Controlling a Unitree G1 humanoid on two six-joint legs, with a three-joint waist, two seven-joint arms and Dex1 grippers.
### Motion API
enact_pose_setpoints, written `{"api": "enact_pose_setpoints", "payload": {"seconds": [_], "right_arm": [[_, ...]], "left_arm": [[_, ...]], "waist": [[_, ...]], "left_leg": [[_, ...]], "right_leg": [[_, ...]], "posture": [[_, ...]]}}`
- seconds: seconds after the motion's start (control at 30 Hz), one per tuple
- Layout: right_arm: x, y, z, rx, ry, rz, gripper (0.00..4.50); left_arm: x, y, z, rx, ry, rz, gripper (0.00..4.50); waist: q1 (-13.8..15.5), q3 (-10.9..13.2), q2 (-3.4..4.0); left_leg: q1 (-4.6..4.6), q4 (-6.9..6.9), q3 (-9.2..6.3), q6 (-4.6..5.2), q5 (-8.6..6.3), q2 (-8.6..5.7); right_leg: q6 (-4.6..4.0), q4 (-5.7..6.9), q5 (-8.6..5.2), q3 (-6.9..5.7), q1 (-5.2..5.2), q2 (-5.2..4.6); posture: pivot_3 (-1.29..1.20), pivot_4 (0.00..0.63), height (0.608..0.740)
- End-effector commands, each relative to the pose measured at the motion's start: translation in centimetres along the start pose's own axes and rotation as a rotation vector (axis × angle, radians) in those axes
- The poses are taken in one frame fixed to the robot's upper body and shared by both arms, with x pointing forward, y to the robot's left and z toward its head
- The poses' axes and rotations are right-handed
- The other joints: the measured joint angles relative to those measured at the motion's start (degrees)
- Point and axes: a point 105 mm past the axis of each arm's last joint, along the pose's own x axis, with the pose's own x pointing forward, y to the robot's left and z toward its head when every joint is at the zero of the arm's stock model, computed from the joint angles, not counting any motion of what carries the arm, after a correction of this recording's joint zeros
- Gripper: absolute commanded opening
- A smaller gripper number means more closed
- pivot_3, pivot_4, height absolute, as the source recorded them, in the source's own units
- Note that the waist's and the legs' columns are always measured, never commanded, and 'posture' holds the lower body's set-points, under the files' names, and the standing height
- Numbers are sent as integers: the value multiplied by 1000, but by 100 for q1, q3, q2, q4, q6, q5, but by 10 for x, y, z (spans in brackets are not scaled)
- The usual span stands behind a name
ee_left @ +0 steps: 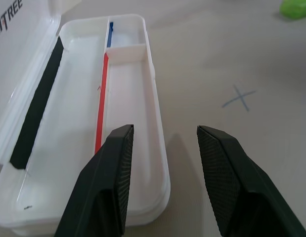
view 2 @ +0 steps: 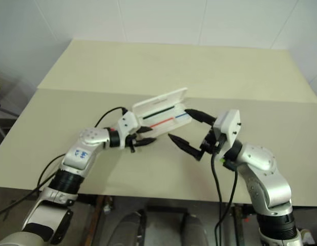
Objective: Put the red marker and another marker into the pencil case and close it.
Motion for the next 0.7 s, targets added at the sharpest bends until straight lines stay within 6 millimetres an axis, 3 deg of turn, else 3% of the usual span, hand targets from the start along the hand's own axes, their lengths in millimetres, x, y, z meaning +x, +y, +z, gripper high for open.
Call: {"api": "enact_pose_setpoints", "payload": {"seconds": [0.03, 0.47, 0.57, 0.7], "right_arm": [[4, 2, 13, -48, -51, 8, 4500], [6, 1, 17, -51, -63, 7, 4500], [6, 1, 17, -50, -64, 6, 4500], [7, 0, 17, -49, -63, 3, 4500]], "left_arm": [[-3, 3, 0, 15, 26, 15, 2143], [3, -3, -22, -35, 154, -36, 2143], [3, 0, -20, -29, 156, -28, 1555], [2, 2, -22, -25, 173, -32, 204]], "waist": [[-1, 0, 0], [-4, -2, -1], [-8, -2, 0], [-6, -3, 0]], "left_leg": [[0, 0, 0, 0, 0, 0], [4, 1, 1, 0, 0, 1], [5, 1, 1, 0, 0, 1], [5, 1, 2, 0, 0, 2]], "right_leg": [[0, 0, 0, 0, 0, 0], [-2, 3, 1, 2, 1, 1], [-2, 3, 1, 2, 1, 1], [-2, 3, 1, 2, 1, 1]], "posture": [[0, 150, 740], [0, 150, 740], [0, 150, 740], [0, 150, 740]]}}
